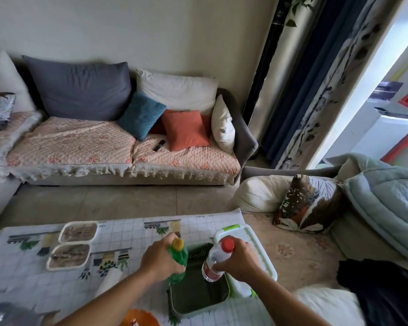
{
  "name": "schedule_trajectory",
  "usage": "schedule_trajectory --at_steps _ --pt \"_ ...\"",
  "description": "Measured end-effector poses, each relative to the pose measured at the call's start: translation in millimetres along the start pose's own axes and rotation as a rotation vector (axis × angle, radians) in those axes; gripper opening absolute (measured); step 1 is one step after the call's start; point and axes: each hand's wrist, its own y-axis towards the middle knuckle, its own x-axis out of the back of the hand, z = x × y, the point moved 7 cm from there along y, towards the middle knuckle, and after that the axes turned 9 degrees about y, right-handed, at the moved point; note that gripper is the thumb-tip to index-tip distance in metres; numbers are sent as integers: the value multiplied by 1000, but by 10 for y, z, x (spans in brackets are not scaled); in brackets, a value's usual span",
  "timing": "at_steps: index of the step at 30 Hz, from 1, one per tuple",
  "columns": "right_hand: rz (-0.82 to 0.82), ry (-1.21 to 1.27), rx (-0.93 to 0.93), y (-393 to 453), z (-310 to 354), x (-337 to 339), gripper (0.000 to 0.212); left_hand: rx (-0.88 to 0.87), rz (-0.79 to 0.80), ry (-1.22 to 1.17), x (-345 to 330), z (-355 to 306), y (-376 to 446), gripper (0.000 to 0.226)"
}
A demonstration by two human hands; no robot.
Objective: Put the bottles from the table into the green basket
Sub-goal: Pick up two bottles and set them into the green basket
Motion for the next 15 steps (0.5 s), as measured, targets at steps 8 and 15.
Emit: schedule_trajectory --at_steps 8,15 --pt "123 -45 97 763 -370 -170 41 155 -57 -62 -605 7 523 55" --pt "229 -10 51 1266 -803 -562 40 224 -126 -63 -1051 146 896 47"
